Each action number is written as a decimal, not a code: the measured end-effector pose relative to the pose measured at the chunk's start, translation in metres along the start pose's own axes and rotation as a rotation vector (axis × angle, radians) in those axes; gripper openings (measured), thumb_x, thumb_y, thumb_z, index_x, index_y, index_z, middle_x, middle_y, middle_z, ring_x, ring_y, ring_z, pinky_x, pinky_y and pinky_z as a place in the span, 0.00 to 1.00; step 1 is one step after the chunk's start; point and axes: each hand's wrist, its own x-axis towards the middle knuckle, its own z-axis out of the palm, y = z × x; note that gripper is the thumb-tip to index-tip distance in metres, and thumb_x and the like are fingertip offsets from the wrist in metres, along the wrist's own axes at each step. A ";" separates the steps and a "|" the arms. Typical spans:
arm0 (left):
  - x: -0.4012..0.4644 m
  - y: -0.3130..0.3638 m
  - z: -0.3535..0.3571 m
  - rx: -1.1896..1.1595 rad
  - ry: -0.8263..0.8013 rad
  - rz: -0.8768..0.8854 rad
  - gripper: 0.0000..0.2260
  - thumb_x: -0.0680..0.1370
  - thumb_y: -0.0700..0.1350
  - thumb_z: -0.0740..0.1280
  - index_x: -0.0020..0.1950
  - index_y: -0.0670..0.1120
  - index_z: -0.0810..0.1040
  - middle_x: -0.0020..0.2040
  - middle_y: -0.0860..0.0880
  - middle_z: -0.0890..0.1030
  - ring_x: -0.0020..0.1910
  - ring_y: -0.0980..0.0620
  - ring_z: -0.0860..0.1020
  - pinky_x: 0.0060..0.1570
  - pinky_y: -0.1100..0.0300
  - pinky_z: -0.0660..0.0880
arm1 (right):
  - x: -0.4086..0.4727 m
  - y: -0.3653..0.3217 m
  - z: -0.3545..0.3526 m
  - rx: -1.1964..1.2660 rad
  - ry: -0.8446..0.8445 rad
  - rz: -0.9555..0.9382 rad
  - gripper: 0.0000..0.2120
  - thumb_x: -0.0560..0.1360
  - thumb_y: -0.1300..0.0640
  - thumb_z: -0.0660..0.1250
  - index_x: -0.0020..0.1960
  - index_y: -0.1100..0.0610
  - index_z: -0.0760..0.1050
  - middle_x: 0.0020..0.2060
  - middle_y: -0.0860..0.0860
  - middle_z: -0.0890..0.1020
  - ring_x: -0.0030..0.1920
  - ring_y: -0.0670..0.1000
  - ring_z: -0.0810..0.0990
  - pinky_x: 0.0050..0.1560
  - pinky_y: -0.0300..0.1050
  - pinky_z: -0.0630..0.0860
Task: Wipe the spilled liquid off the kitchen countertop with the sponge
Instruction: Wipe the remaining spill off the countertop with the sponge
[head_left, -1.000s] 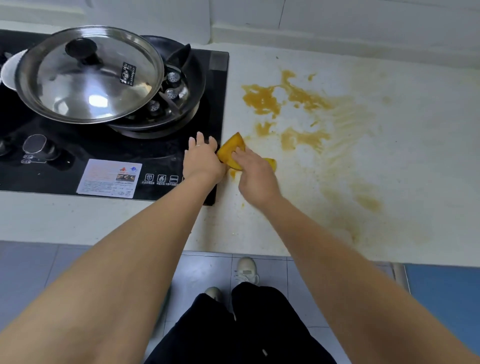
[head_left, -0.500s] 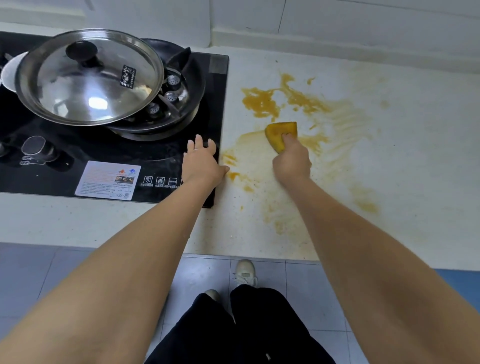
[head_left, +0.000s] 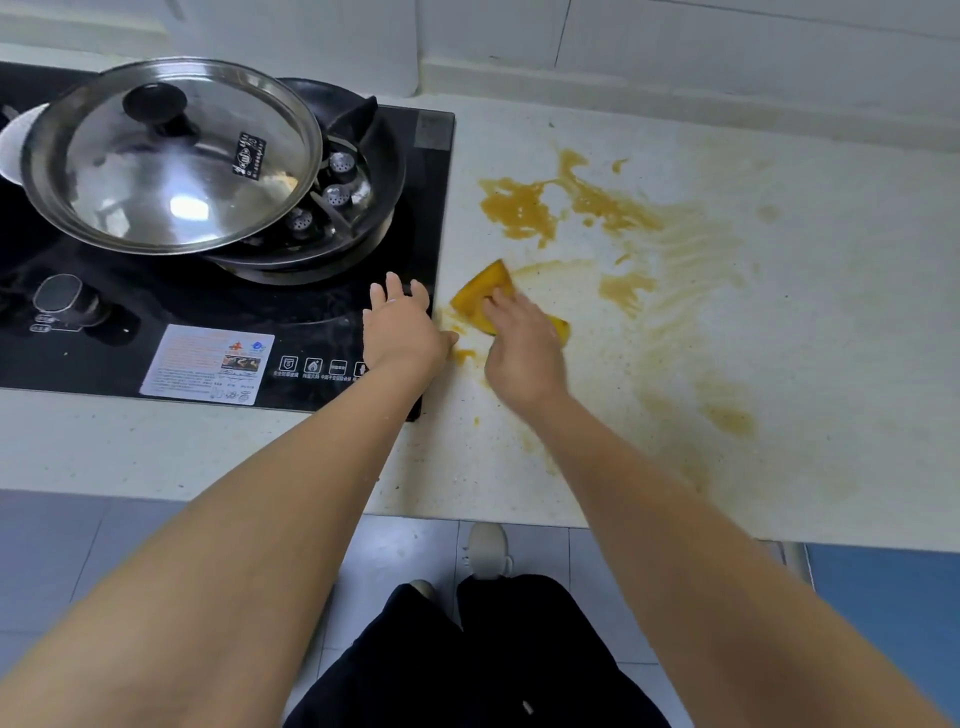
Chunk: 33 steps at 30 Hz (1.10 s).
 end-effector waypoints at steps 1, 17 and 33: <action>0.001 0.002 0.000 0.002 0.002 -0.012 0.34 0.78 0.53 0.64 0.78 0.44 0.50 0.78 0.43 0.45 0.77 0.43 0.43 0.74 0.49 0.49 | 0.001 0.001 0.000 0.012 -0.006 -0.029 0.26 0.74 0.69 0.55 0.71 0.57 0.63 0.72 0.53 0.65 0.73 0.53 0.58 0.73 0.44 0.52; 0.072 0.048 -0.023 0.041 0.006 -0.010 0.38 0.77 0.57 0.65 0.77 0.41 0.49 0.78 0.42 0.47 0.77 0.42 0.47 0.73 0.49 0.56 | 0.061 0.061 -0.048 0.021 0.165 0.364 0.25 0.73 0.70 0.56 0.69 0.60 0.65 0.69 0.56 0.68 0.68 0.56 0.67 0.68 0.47 0.64; 0.089 0.054 -0.021 0.014 0.045 -0.032 0.40 0.75 0.56 0.67 0.78 0.43 0.50 0.78 0.43 0.47 0.77 0.44 0.45 0.74 0.48 0.56 | 0.110 0.063 -0.036 0.110 -0.006 -0.052 0.25 0.74 0.70 0.55 0.69 0.57 0.68 0.68 0.55 0.70 0.69 0.55 0.68 0.70 0.47 0.64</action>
